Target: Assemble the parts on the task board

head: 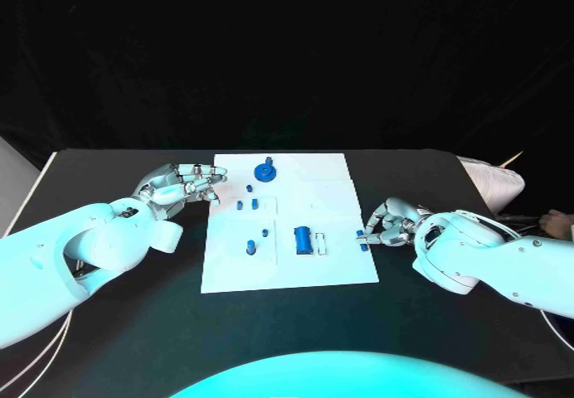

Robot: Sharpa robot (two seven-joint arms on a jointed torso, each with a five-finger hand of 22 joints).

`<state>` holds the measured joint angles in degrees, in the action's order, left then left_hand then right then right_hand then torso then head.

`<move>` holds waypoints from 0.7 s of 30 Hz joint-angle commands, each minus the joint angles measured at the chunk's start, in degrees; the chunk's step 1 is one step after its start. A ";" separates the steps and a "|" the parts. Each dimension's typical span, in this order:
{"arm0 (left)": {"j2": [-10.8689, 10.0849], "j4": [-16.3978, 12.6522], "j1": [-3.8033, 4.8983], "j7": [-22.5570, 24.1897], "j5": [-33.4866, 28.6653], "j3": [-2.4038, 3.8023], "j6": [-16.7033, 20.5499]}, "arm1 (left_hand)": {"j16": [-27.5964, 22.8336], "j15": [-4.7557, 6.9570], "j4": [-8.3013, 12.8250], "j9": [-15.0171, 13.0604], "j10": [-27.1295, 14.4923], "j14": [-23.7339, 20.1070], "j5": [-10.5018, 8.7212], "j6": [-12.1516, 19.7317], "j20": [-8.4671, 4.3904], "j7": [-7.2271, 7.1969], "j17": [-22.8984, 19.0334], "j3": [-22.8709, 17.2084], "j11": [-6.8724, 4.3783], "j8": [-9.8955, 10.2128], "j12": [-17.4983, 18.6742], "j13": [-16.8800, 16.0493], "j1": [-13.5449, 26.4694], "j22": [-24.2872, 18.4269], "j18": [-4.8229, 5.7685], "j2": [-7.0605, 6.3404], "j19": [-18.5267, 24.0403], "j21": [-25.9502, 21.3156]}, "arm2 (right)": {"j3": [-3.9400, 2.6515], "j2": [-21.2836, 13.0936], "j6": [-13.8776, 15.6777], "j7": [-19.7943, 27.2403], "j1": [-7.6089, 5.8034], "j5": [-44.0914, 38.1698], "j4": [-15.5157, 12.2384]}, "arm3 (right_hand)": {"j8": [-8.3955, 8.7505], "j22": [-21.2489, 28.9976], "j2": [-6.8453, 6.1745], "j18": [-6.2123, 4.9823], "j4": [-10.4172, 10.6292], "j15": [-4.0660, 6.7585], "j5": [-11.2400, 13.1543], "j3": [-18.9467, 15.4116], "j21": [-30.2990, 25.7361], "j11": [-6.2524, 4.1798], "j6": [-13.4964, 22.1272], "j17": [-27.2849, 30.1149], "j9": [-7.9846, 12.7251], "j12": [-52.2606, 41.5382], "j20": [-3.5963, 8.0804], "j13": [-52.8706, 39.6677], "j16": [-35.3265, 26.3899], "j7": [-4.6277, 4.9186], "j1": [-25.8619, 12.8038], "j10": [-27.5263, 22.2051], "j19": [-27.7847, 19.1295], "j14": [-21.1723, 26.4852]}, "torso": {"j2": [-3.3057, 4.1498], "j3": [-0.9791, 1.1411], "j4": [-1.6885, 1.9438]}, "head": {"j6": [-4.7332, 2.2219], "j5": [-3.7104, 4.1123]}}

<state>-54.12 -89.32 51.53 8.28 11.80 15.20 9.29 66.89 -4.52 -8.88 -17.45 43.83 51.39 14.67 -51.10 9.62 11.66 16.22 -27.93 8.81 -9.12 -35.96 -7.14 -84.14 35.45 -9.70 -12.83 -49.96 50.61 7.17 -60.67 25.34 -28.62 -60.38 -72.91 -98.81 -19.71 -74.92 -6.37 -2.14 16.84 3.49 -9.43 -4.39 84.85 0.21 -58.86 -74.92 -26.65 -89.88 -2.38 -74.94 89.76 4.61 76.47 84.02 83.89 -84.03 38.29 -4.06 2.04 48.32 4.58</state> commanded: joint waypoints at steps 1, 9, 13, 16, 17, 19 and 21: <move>0.04 -0.16 -0.01 0.78 -0.38 0.05 -0.63 | -0.22 -0.07 -0.39 0.09 -0.10 0.45 0.27 0.18 0.19 0.36 -0.08 0.06 -0.04 -0.32 -0.25 0.08 0.04 -0.08 -0.86 0.35 -0.36 -0.38 | 0.01 0.15 -0.74 -2.29 0.13 -3.00 -0.02 | -0.11 -11.70 0.02 0.85 0.00 -0.07 -0.28 0.50 -0.13 0.15 -0.48 -15.08 0.06 0.15 -0.20 -14.91 0.24 0.06 -0.61 5.83 4.48 -5.97 | 0.02 0.01 -0.08 | 0.04 -0.11; 0.01 -0.12 -0.03 0.65 -0.38 0.06 -0.68 | -0.22 -0.07 -0.39 0.09 -0.10 0.45 0.27 0.18 0.19 0.36 -0.08 0.06 -0.04 -0.32 -0.25 0.08 0.04 -0.08 -0.86 0.35 -0.36 -0.38 | 0.01 0.54 -1.51 -2.68 0.33 -3.92 -0.05 | -0.26 -11.74 -0.10 0.86 -0.01 0.01 -0.37 0.61 -0.08 0.04 -0.84 -15.08 0.04 0.08 -0.14 -14.94 0.24 -0.07 -1.05 5.87 4.51 -5.97 | 0.01 0.04 -0.08 | 0.14 -0.19; 0.01 -0.12 -0.03 0.55 -0.38 0.06 -0.75 | -0.22 -0.06 -0.43 0.09 -0.09 0.45 0.27 0.18 0.19 0.36 -0.08 0.06 -0.04 -0.33 -0.26 0.10 0.08 -0.09 -0.86 0.36 -0.37 -0.39 | 0.01 0.89 -2.30 -2.97 0.54 -4.00 0.08 | -0.29 -11.69 -0.14 0.84 -0.02 0.02 -0.37 0.63 -0.16 0.03 -0.89 -15.08 0.03 0.14 -0.13 -14.91 0.24 -0.10 -1.09 5.84 4.48 -5.97 | 0.00 0.03 -0.03 | 0.24 -0.21; 0.01 -0.11 -0.04 0.50 -0.38 0.06 -0.78 | -0.22 -0.06 -0.43 0.09 -0.09 0.45 0.27 0.18 0.19 0.36 -0.08 0.06 -0.04 -0.33 -0.26 0.10 0.08 -0.09 -0.86 0.36 -0.37 -0.39 | 0.01 1.14 -3.10 -3.34 0.68 -4.03 0.36 | -0.32 -11.69 -0.18 0.84 -0.03 0.03 -0.36 0.65 -0.16 0.00 -0.96 -15.08 0.02 0.11 -0.12 -14.92 0.24 -0.12 -1.12 5.85 4.48 -5.97 | -0.01 -0.01 -0.01 | 0.30 -0.26; 0.00 -0.11 -0.04 0.48 -0.38 0.06 -0.78 | -0.22 -0.06 -0.43 0.09 -0.09 0.45 0.27 0.18 0.19 0.36 -0.08 0.06 -0.04 -0.33 -0.26 0.10 0.08 -0.09 -0.86 0.36 -0.37 -0.39 | 0.01 1.22 -3.33 -3.43 0.73 -4.04 0.44 | -0.37 -11.71 -0.21 0.84 -0.08 0.06 -0.45 0.74 -0.14 -0.04 -1.05 -15.08 0.01 0.15 -0.10 -14.91 0.24 -0.18 -1.06 5.83 4.49 -5.97 | -0.02 -0.01 -0.01 | 0.32 -0.26; -0.02 -0.10 -0.04 0.44 -0.38 0.06 -0.80 | -0.22 -0.06 -0.43 0.09 -0.09 0.45 0.27 0.18 0.19 0.36 -0.08 0.06 -0.04 -0.33 -0.26 0.10 0.08 -0.09 -0.86 0.36 -0.37 -0.39 | 0.02 1.37 -3.77 -3.58 0.83 -4.06 0.53 | -0.47 -11.71 -0.24 0.84 -0.16 0.18 -0.87 1.13 -0.15 -0.18 -1.25 -15.08 0.00 0.16 0.00 -14.90 0.24 -0.32 -0.69 5.83 4.49 -5.97 | -0.02 -0.02 -0.03 | 0.37 -0.28; -0.04 -0.10 -0.04 0.41 -0.38 0.06 -0.81 | -0.22 -0.06 -0.43 0.09 -0.09 0.45 0.27 0.18 0.19 0.36 -0.08 0.06 -0.04 -0.33 -0.26 0.10 0.08 -0.09 -0.86 0.36 -0.37 -0.39 | 0.02 1.50 -4.12 -3.69 0.90 -4.08 0.57 | -0.46 -11.72 -0.30 0.84 -0.19 0.29 -1.79 1.58 -0.17 -0.27 -1.28 -15.08 0.04 0.13 0.11 -14.91 0.24 -0.41 -0.12 5.84 4.49 -5.97 | -0.01 -0.01 -0.05 | 0.39 -0.29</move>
<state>-54.18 -89.29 51.50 8.21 11.76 15.20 9.26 66.89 -4.52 -8.94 -17.41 43.82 51.39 14.67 -51.10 9.62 11.66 16.22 -27.99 8.81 -9.12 -36.10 -7.12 -84.14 35.40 -9.69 -12.83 -49.97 50.61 7.13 -59.30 23.59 -31.48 -59.65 -76.01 -98.26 -20.15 -74.90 -6.43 -2.15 16.61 3.49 -10.96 -3.02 84.85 0.21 -59.78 -74.92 -26.73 -89.88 -2.38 -74.92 89.76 4.10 75.94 84.02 83.89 -84.03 38.29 -4.05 2.00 48.65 4.31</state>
